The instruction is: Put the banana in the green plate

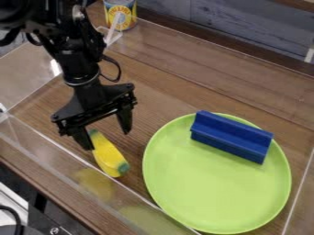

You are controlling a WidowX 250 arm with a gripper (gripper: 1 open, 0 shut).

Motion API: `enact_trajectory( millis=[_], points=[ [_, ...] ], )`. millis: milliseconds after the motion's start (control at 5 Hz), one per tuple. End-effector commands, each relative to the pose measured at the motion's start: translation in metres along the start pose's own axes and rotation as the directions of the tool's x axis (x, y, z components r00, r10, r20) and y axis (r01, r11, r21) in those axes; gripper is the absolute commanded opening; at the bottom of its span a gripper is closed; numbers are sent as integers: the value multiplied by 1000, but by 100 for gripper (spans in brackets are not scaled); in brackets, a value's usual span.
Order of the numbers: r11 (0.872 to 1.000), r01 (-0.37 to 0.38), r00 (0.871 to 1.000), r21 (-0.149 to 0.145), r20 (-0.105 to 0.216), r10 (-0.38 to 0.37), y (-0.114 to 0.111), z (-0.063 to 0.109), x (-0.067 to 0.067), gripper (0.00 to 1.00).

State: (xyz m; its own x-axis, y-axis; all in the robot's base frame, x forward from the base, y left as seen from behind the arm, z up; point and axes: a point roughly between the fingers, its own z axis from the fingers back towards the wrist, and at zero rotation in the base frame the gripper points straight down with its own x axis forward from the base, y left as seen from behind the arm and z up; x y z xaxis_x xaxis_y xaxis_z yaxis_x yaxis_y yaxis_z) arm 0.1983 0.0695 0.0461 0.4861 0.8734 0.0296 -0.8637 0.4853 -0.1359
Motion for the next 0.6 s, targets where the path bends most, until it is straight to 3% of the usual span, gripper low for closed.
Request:
enact_trajectory(
  millis=[0,400],
  points=[
    [1000,3,1000,-16,22,-3,-1,3,5,100],
    [999,33,999,-20,41,-32,-2,4,6,100]
  ],
)
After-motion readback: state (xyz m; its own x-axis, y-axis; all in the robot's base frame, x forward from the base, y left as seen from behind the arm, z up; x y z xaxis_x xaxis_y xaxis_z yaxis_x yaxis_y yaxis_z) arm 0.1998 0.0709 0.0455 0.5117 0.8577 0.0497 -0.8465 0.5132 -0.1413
